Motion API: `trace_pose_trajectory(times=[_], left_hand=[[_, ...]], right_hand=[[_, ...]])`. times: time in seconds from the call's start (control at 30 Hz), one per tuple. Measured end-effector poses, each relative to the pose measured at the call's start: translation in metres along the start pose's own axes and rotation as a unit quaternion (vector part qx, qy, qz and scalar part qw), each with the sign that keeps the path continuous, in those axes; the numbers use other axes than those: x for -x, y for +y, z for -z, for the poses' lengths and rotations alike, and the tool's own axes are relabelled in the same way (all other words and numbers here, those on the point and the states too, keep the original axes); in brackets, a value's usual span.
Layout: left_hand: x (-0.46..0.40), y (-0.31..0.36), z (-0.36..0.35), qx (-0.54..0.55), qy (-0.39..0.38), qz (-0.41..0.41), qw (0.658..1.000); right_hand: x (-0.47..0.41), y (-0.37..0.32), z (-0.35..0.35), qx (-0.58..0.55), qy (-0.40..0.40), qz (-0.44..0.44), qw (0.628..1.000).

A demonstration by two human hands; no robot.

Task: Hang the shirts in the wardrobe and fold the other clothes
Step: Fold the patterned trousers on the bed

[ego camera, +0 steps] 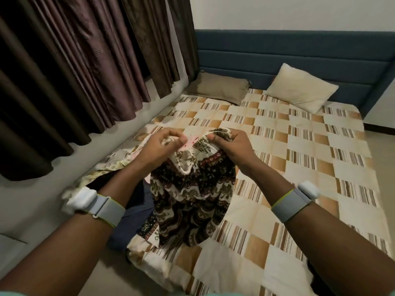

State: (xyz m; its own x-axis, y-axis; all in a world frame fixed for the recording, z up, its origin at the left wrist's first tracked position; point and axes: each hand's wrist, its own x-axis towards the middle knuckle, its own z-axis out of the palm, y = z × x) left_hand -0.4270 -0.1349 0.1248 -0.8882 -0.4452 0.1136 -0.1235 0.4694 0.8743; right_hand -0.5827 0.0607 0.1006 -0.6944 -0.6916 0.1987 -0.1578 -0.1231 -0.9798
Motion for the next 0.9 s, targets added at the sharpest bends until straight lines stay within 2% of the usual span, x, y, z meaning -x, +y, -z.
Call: trace_pose_trajectory(times=[0.07,0.13,0.23,0.3,0.37,0.47,0.53,0.6,0.77,0.9], left_hand=[[0.003,0.011,-0.015,-0.06,-0.078,0.009,0.995],[0.002,0.022,-0.029,-0.12,-0.117,-0.006,0.986],[-0.006,0.037,-0.032,-0.197,-0.089,-0.03,0.976],[-0.011,0.048,-0.026,-0.148,-0.096,-0.038,0.984],[-0.01,0.065,-0.024,-0.102,-0.091,-0.062,0.989],[-0.007,0.095,-0.037,-0.047,-0.062,-0.101,0.992],[-0.004,0.119,-0.049,0.011,-0.07,-0.109,0.992],[-0.003,0.138,-0.054,0.082,-0.088,-0.113,0.986],[-0.014,0.147,-0.049,0.204,-0.086,-0.061,0.973],[-0.03,0.107,-0.02,0.291,-0.035,0.047,0.955]], right_hand=[[0.0,-0.005,-0.013,0.018,-0.023,0.02,0.999],[-0.001,-0.01,-0.022,0.02,-0.029,0.037,0.999],[-0.001,-0.016,-0.021,0.009,0.004,0.044,0.999],[0.003,-0.015,-0.012,-0.013,0.025,0.033,0.999],[0.011,-0.008,0.0,-0.005,0.007,0.008,1.0],[0.036,0.022,0.006,0.065,-0.104,-0.044,0.991],[0.055,0.051,-0.003,0.118,-0.161,-0.09,0.976],[0.067,0.084,-0.019,0.1,-0.21,-0.119,0.965],[0.073,0.125,-0.053,0.127,-0.214,-0.143,0.958],[0.097,0.145,-0.044,0.16,-0.257,-0.195,0.933]])
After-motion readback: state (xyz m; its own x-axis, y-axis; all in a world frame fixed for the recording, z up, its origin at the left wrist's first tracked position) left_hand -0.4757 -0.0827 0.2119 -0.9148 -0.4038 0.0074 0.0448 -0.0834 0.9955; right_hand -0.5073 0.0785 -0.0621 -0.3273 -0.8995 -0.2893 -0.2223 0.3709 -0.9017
